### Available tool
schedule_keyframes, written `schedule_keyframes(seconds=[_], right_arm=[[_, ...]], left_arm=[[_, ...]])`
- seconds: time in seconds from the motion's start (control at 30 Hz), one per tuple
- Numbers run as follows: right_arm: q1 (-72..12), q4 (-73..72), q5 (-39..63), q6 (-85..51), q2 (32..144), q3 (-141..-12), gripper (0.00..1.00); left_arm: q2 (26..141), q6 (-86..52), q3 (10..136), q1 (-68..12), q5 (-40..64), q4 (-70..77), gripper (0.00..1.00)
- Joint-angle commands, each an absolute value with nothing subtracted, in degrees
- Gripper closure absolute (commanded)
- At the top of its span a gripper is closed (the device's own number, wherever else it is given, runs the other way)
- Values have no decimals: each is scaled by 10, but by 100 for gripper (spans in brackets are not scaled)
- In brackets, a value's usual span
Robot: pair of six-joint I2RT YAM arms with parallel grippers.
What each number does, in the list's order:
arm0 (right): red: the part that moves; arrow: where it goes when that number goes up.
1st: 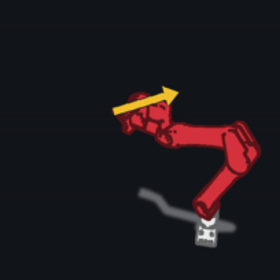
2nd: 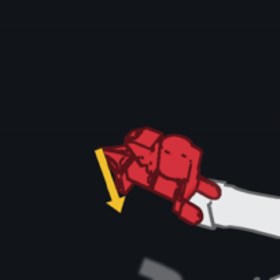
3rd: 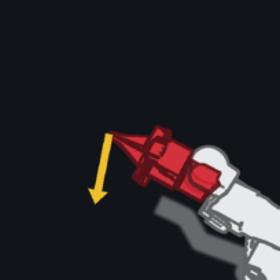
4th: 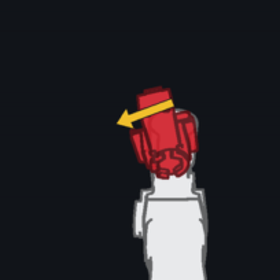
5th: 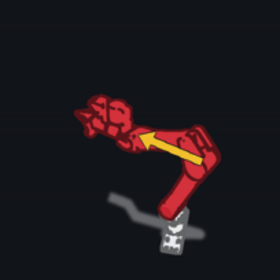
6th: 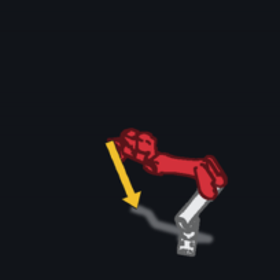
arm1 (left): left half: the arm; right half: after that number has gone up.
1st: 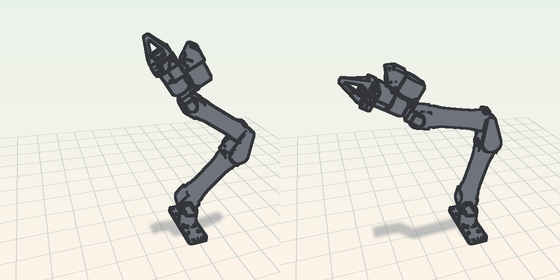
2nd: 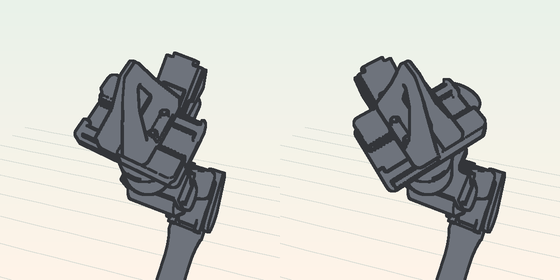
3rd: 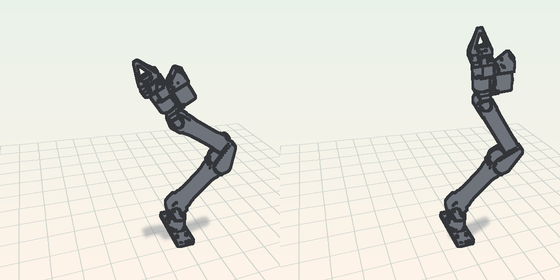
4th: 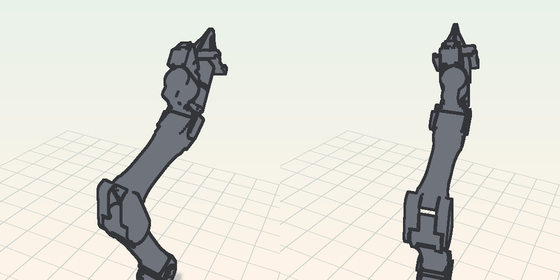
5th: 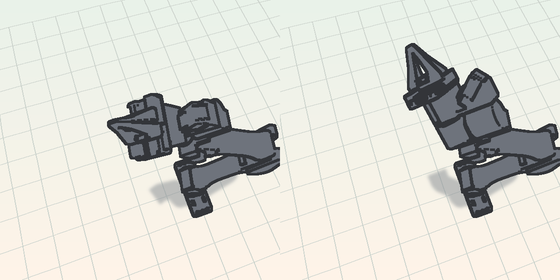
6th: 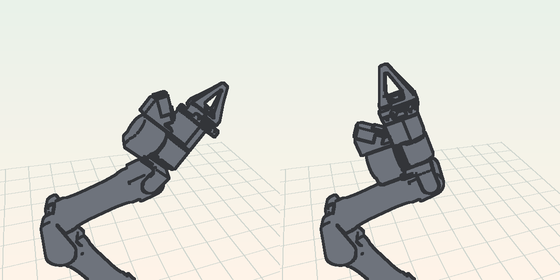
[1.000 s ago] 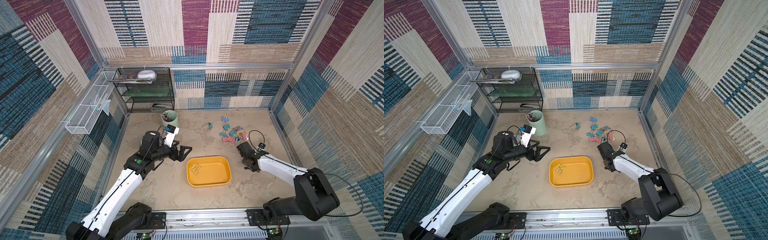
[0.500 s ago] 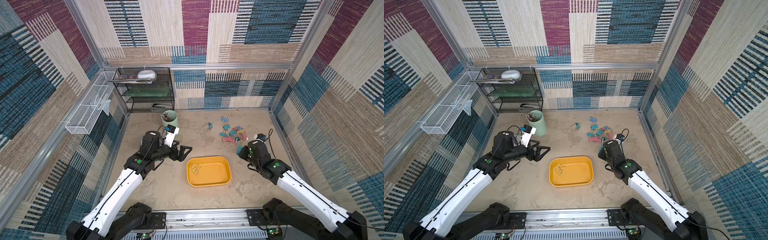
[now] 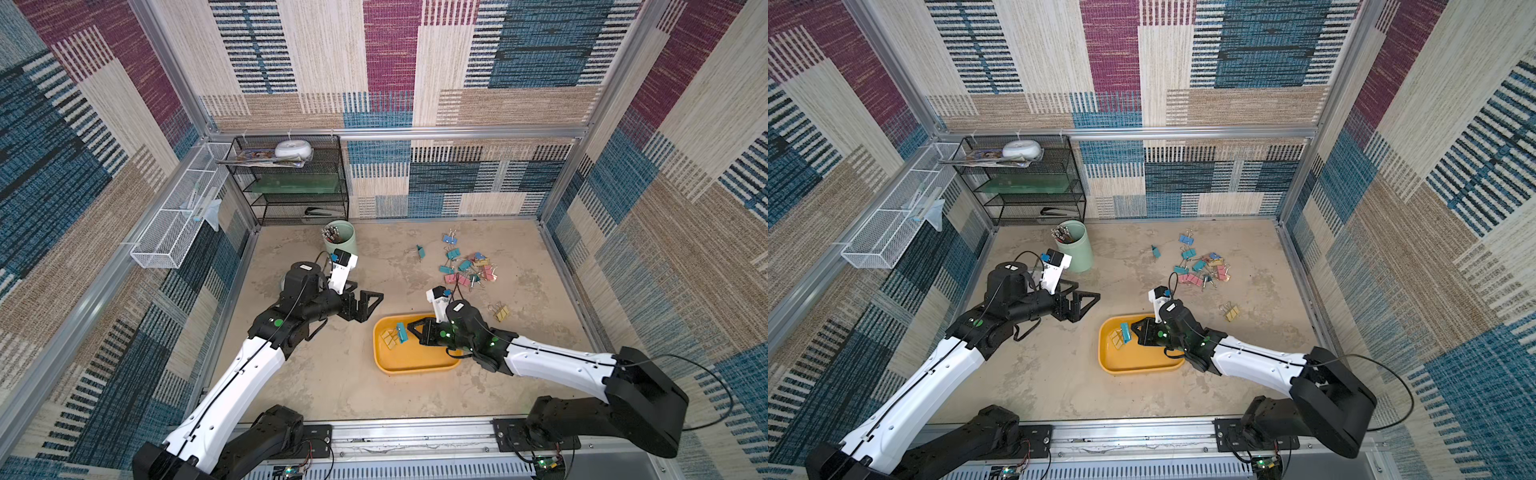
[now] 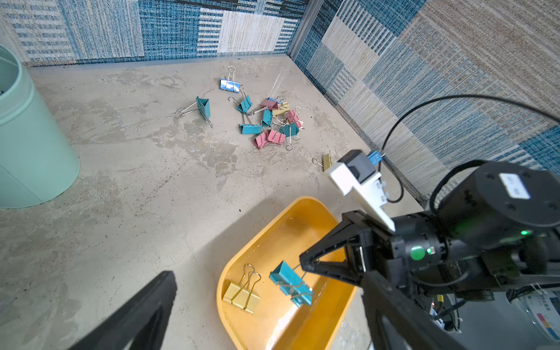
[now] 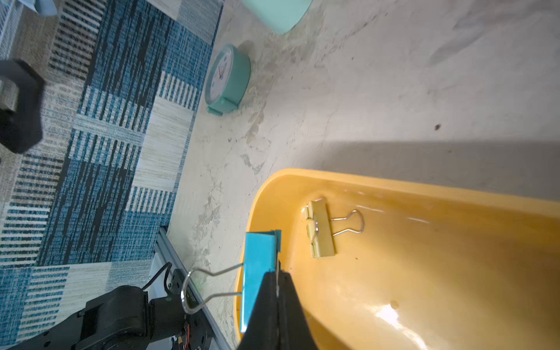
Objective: Put the binder clips in the storage box
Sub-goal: Place the binder clip in the storage box, then pick up the binder clip at the center of the board.
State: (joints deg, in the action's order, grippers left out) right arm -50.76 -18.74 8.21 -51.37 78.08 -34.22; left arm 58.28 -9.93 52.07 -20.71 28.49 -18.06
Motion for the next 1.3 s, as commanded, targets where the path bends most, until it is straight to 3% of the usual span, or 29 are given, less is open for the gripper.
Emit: schedule_keyframes(seconds=[0.0,0.37,0.47,0.57,0.77,0.93,1.07,1.27], right_arm=[[-529,-255,95,-518,832,-355,100],[-548,-313,90,-525,940,-356,99],[-550,-297,73,-523,928,-353,83],[-551,-271,50,-518,900,-348,73],[-551,-146,-74,-485,787,-350,65],[-544,-25,-263,-433,671,-374,63],[-486,33,-330,-346,623,-395,61],[-318,164,-297,-307,674,-462,56]], left_arm=[[584,-98,521,-206,289,-168,0],[583,-96,521,-206,287,-167,0],[584,-96,521,-206,287,-167,0],[583,-96,521,-206,288,-167,0],[584,-97,522,-206,288,-167,0],[584,-97,521,-207,288,-166,0],[584,-97,521,-206,289,-167,0],[584,-98,521,-206,289,-167,0]])
